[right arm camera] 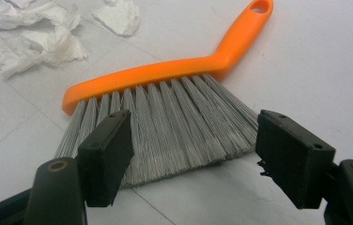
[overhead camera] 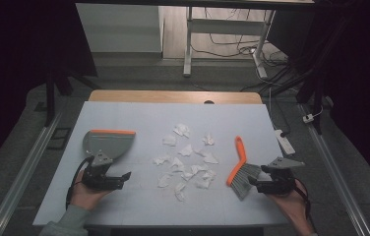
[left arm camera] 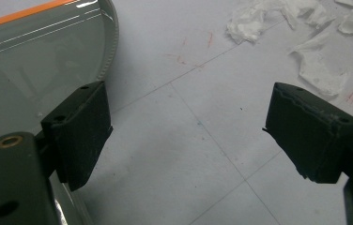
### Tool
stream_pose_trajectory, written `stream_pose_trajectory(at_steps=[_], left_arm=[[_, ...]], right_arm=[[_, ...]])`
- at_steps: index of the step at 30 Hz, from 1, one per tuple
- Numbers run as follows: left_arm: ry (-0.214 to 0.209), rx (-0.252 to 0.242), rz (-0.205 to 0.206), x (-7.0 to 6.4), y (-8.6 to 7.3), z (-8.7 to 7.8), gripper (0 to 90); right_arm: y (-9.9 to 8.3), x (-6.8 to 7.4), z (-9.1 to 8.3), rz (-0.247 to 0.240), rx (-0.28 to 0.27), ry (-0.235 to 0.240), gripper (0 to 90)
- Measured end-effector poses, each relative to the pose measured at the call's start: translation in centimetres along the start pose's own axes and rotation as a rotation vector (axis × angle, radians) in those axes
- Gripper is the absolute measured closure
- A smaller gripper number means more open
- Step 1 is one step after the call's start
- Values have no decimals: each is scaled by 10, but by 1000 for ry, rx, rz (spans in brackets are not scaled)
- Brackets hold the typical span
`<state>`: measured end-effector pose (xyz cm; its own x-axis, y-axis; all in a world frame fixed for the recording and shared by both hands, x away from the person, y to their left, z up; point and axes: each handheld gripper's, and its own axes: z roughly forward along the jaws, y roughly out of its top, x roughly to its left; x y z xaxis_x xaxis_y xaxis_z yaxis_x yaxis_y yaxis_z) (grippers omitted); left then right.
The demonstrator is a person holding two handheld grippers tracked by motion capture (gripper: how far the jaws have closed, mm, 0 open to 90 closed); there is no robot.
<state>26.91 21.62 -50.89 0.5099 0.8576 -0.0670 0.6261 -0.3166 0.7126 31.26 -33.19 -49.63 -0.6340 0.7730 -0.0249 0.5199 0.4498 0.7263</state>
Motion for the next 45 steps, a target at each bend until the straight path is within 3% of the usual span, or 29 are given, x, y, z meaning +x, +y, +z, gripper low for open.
stream_pose_trajectory(at_steps=[32,45], left_arm=[[9,-1,3,0,1,2,165],[17,3,13,-1,1,3,166]], right_arm=[[0,1,-2,2,10,1,296],[12,6,-13,-1,6,9,300]])
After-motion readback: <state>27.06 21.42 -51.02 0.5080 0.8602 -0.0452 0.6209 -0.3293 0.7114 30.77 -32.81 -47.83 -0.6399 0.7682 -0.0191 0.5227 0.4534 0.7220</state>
